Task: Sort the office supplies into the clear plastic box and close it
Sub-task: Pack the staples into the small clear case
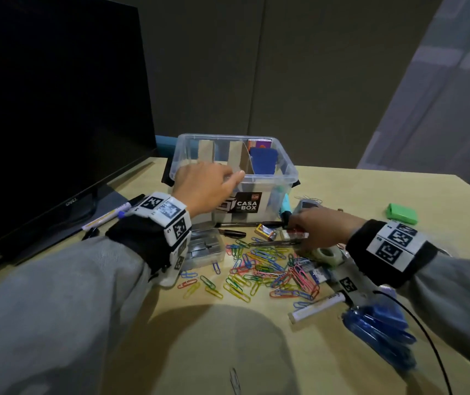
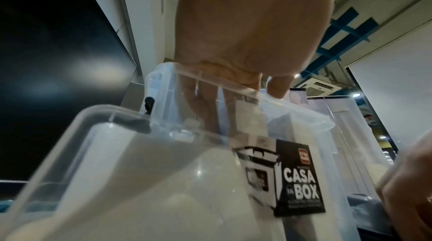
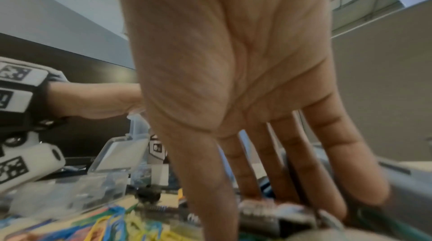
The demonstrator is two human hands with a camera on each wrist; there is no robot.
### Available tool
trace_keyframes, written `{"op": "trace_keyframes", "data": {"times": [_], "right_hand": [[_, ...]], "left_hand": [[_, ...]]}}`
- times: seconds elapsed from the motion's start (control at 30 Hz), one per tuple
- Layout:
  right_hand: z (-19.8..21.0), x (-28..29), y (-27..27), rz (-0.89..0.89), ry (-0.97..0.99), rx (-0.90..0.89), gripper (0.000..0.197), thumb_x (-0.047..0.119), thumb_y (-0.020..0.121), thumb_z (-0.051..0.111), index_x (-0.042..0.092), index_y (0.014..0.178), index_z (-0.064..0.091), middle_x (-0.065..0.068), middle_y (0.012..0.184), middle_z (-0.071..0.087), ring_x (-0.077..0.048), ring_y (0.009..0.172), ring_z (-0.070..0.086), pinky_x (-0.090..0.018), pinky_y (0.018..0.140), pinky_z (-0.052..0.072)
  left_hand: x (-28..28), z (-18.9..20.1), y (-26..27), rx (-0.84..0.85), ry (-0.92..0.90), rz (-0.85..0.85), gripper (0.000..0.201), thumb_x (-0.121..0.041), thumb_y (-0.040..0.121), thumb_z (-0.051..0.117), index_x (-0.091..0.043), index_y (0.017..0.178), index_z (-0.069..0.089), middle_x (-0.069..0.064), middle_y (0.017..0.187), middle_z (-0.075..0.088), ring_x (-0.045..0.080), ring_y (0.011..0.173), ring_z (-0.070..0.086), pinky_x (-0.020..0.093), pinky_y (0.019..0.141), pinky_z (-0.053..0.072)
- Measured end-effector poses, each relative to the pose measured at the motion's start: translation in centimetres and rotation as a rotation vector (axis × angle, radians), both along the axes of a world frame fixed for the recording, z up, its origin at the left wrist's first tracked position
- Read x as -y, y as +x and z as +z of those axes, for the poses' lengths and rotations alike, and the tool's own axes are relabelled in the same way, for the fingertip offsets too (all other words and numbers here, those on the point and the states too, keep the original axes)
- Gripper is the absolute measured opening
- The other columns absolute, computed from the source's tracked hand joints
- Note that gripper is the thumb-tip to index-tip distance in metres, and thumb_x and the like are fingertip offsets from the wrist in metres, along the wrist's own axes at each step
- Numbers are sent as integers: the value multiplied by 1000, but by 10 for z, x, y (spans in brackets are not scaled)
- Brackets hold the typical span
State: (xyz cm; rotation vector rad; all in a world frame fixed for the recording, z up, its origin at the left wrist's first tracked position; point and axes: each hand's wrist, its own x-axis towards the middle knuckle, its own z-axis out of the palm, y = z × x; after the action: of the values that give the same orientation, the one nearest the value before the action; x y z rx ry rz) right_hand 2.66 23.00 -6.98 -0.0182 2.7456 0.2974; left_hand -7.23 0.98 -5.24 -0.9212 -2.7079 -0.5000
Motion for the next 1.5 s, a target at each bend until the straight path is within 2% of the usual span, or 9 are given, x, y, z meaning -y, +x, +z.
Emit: {"op": "trace_keyframes", "data": {"times": [0.2, 0.4, 0.5, 0.63, 0.77, 0.93, 1.13, 1.37, 1.5], "right_hand": [[-1, 14, -6, 49, -23, -18, 30, 27, 88, 66, 18, 116, 61, -1, 108, 66, -19, 94, 61, -32, 83, 54], [10, 40, 3, 187, 6, -121, 33, 34, 90, 62, 17, 118, 58, -2, 112, 55, -19, 92, 57, -28, 73, 48], [16, 61, 12, 300, -103, -108, 49, 49, 87, 64, 20, 124, 54, -1, 113, 51, -16, 98, 51, -30, 80, 49], [15, 91, 28, 375, -123, 25, 97, 80, 70, 58, 24, 145, 32, 0, 129, 41, -17, 116, 39, -39, 99, 43], [7, 116, 48, 357, -66, 158, 128, 85, 60, 60, 24, 155, 0, -2, 156, 17, -26, 141, 19, -53, 114, 26], [3, 139, 74, 345, -42, 192, 141, 80, 58, 69, 19, 153, -15, -3, 162, -6, -30, 148, -1, -61, 115, 16], [-25, 140, 81, 246, 1, 138, 149, 90, 48, 63, 18, 152, -16, -5, 162, -6, -35, 148, 2, -61, 112, 23], [-15, 113, 52, 169, 39, 158, 127, 84, 61, 61, 24, 155, 1, 1, 159, 15, -28, 144, 18, -53, 110, 32], [-8, 94, 31, 163, 41, 149, 112, 76, 65, 67, 28, 153, 18, 0, 152, 27, -26, 139, 28, -50, 106, 40]], "left_hand": [[1, 7, 1, 53, -74, 16, 53, -58, 100, 25, -29, 110, 68, -5, 84, 63, 17, 90, 57, 33, 76, 30], [0, 6, 3, 96, -93, 26, 50, -58, 101, 23, -31, 111, 64, -6, 91, 60, 19, 96, 57, 36, 81, 31], [3, 5, 8, 23, -99, -9, 38, -52, 102, 28, -30, 109, 59, -2, 105, 60, 21, 108, 55, 39, 89, 36], [17, -3, 14, 22, -74, -14, 55, -51, 99, 40, -28, 148, 32, 2, 155, 28, 21, 143, 24, 47, 117, 14], [41, -10, 23, 38, -67, 113, 69, -50, 96, 46, -28, 154, 16, 3, 163, 5, 23, 150, 2, 51, 119, -2], [65, -10, 38, 55, -73, 171, 71, -49, 95, 50, -29, 153, 14, 3, 164, 0, 24, 150, -3, 52, 118, -3], [79, -12, 56, 73, -59, 154, 72, -41, 93, 56, -30, 152, 15, -1, 163, 0, 23, 150, -2, 52, 119, 1], [70, -11, 86, -98, -94, -6, 47, -39, 94, 55, -28, 139, 44, 1, 160, 16, 21, 148, 5, 48, 119, 7], [55, -9, 95, -35, -208, -122, 41, -41, 94, 55, -27, 132, 51, 1, 156, 26, 22, 146, 13, 46, 119, 10]]}}
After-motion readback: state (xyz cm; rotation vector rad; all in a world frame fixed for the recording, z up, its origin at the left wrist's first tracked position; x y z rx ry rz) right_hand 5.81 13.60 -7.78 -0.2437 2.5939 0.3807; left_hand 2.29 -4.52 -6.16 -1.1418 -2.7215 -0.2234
